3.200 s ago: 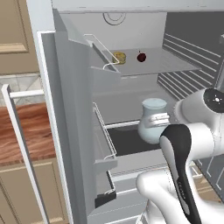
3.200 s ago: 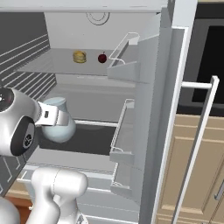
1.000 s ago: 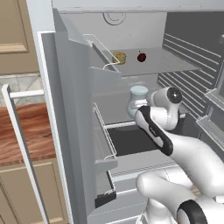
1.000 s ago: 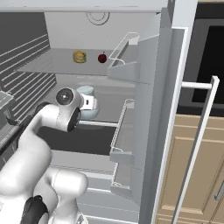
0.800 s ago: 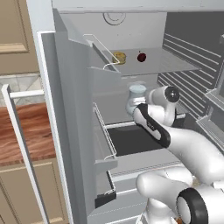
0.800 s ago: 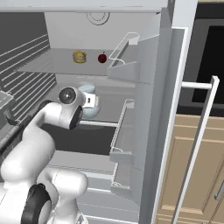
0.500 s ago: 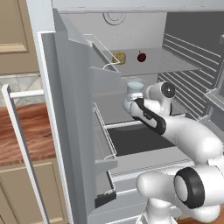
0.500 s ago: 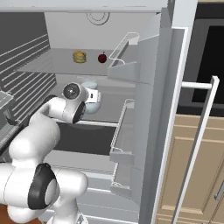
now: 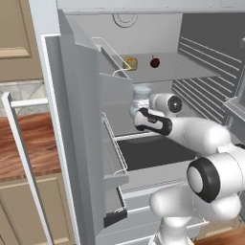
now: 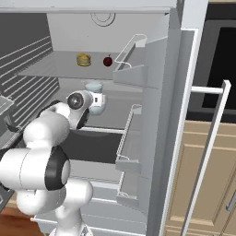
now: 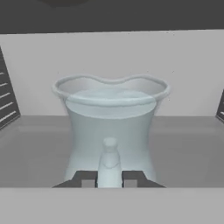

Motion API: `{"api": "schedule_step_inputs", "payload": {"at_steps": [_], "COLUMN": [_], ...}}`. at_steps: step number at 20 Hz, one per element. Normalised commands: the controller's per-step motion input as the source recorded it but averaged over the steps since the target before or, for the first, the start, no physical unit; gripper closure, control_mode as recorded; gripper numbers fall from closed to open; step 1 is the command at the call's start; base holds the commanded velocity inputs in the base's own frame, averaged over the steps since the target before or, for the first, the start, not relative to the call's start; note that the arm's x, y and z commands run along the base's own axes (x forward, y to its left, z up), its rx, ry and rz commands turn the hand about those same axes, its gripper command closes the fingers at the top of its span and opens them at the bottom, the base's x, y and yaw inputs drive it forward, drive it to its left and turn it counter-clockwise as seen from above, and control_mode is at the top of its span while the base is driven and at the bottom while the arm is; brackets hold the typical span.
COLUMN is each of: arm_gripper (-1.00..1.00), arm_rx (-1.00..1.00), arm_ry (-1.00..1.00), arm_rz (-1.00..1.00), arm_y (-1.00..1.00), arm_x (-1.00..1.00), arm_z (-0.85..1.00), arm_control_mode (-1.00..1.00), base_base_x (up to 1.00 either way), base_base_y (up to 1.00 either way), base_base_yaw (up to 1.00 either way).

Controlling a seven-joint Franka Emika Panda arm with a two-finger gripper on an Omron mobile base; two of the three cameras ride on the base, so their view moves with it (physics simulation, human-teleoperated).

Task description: Move the scone and cherry from the second highest shelf to the top shelf to make space. Then, place the pitcher from the counter on the cleared second highest shelf.

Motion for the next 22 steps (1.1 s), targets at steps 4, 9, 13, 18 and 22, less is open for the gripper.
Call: {"api": "schedule_step_inputs", "payload": {"at_steps": [4,9,13,18,22], "arm_gripper": [-1.00,-1.00,-1.00,-1.00,-1.00], "arm_rx": [0.00,0.00,0.00,-0.01,-0.09], "arm_ry": [-0.02,0.00,0.00,0.00,0.16], "arm_rz": [0.00,0.00,0.00,0.00,0.00], "arm_y": [0.09,0.00,0.00,0.00,0.06], "arm_x": [0.20,-0.09,-0.39,-0.34,-0.83], "arm_z": [0.00,0.04,0.20,0.54,0.66], "arm_control_mode": [-1.00,-1.00,-1.00,-1.00,-1.00], "base_base_x": [0.00,0.00,0.00,0.00,0.00], "base_base_y": [0.00,0.00,0.00,0.00,0.00], "base_base_yaw": [0.00,0.00,0.00,0.00,0.00]}}
